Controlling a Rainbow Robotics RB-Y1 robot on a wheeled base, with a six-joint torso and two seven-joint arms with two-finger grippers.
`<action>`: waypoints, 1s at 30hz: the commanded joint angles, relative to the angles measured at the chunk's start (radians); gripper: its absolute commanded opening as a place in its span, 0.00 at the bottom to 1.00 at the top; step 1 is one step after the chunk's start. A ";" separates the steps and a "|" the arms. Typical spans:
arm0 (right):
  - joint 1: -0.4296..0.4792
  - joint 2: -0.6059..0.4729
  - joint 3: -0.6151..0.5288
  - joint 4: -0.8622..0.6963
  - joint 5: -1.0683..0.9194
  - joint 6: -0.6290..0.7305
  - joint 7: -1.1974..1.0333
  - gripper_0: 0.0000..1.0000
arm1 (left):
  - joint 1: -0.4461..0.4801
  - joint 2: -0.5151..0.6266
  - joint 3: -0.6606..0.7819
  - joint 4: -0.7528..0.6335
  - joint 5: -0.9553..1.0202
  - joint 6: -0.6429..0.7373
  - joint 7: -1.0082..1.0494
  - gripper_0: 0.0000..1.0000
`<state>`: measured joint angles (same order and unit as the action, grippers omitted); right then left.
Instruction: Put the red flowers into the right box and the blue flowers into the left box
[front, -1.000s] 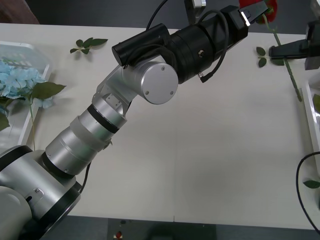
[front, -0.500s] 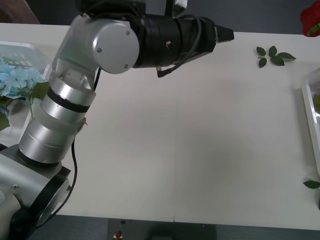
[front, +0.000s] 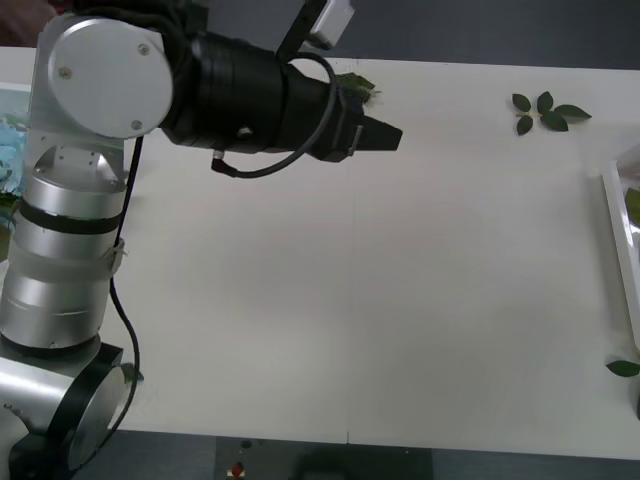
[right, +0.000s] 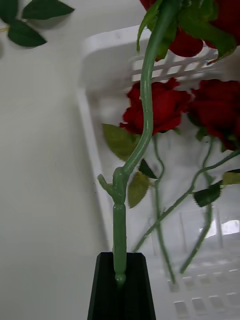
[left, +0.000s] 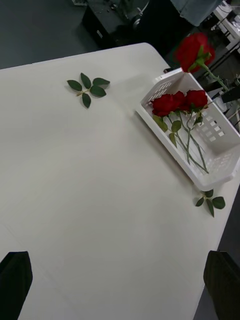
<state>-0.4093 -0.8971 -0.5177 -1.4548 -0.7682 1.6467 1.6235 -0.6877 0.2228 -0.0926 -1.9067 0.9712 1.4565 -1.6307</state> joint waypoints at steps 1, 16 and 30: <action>0.101 -0.032 -0.002 -0.081 0.021 -0.091 0.019 0.00 | 0.051 0.075 0.031 -0.026 0.087 -0.013 -0.219 1.00; 0.285 -0.029 0.085 -0.019 0.107 -0.406 0.024 0.00 | 0.209 0.211 0.083 -0.015 0.412 -0.067 -0.678 1.00; 0.248 -0.025 0.188 0.275 0.144 -0.693 0.045 0.00 | 0.278 0.282 0.083 -0.015 0.643 -0.082 -0.847 1.00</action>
<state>-0.1480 -0.8970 -0.3463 -1.1726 -0.6234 0.9735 1.6382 -0.4192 0.4821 -0.0177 -1.9052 1.5883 1.3830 -2.4223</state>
